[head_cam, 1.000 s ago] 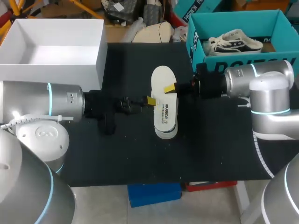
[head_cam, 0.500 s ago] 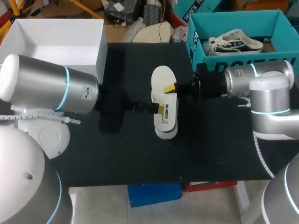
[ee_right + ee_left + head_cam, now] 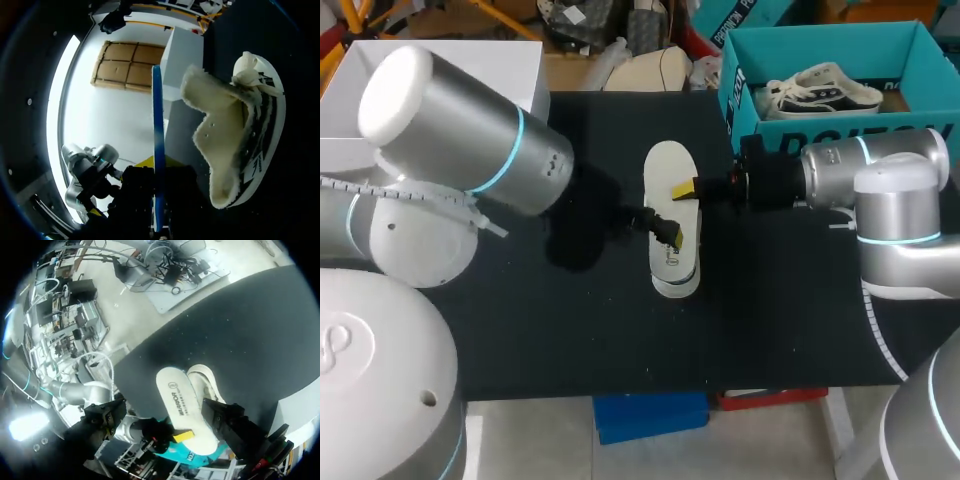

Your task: Take the shoe out of the shoebox, open the shoe tongue, remove and reinsert the insole, then place the shoe into the shoebox

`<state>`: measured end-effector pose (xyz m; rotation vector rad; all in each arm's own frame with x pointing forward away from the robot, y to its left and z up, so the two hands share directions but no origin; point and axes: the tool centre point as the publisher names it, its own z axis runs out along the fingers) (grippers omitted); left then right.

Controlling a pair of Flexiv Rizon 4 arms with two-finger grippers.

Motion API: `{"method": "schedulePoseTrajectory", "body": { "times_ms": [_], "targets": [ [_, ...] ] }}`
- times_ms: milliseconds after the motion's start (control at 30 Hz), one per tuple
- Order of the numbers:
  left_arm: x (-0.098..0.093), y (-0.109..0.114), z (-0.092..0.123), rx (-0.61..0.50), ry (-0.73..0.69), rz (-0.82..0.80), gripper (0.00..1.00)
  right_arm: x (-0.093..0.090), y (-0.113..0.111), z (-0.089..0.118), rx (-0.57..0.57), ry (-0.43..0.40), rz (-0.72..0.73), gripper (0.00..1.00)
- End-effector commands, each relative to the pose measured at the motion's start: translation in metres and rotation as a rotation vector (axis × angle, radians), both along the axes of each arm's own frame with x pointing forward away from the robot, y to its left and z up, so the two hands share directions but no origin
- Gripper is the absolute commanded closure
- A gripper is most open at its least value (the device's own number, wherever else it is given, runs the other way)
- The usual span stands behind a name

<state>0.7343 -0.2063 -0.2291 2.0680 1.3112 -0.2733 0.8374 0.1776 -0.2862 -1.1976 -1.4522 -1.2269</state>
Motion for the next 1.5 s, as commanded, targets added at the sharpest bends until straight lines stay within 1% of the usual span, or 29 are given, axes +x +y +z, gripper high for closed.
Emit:
{"method": "schedulePoseTrajectory", "body": {
  "times_ms": [33, 67, 100, 133, 167, 267, 400, 467, 933, 1033, 1300, 1500],
  "targets": [
    [0.01, -0.019, 0.004, 0.537, 0.116, 0.411, 0.0, 0.001, 0.001, 0.0, 0.0, 0.001, 0.0, 1.0],
    [0.01, -0.02, 0.007, 0.578, 0.098, 0.437, 0.0, 0.001, 0.001, 0.0, 0.0, 0.001, 0.0, 1.0],
    [0.01, -0.021, 0.008, 0.584, 0.104, 0.449, 0.0, 0.001, 0.001, 0.0, 0.0, 0.001, 0.0, 1.0],
    [0.01, -0.02, 0.01, 0.633, 0.088, 0.471, 0.0, 0.001, 0.001, 0.0, 0.0, 0.001, 0.0, 1.0],
    [0.009, -0.02, 0.011, 0.66, 0.076, 0.493, 0.0, 0.001, 0.001, 0.0, 0.0, 0.001, 0.0, 1.0],
    [0.008, -0.017, 0.014, 0.684, 0.102, 0.538, 0.0, 0.001, 0.001, 0.0, 0.0, 0.001, 0.0, 1.0],
    [0.005, -0.014, 0.016, 0.687, 0.121, 0.542, 0.0, 0.001, 0.001, 0.0, 0.0, 0.001, 0.0, 1.0],
    [0.002, -0.013, 0.017, 0.681, 0.106, 0.517, 0.0, 0.001, 0.001, 0.0, 0.0, 0.001, 0.0, 1.0],
    [0.002, -0.013, 0.017, 0.681, 0.106, 0.517, 0.0, 0.001, 0.001, 0.0, 0.0, 0.001, 0.0, 1.0],
    [0.005, -0.017, 0.013, 0.661, 0.124, 0.505, 0.0, 0.001, 0.001, 0.0, 0.0, 0.001, 0.0, 1.0],
    [0.025, -0.023, 0.007, 0.628, 0.157, 0.495, 0.0, 0.001, 0.001, 0.0, 0.0, 0.001, 0.0, 1.0],
    [0.055, -0.022, 0.011, 0.615, 0.158, 0.497, 0.0, 0.001, 0.001, 0.0, 0.0, 0.001, 0.0, 1.0]
  ]
}}
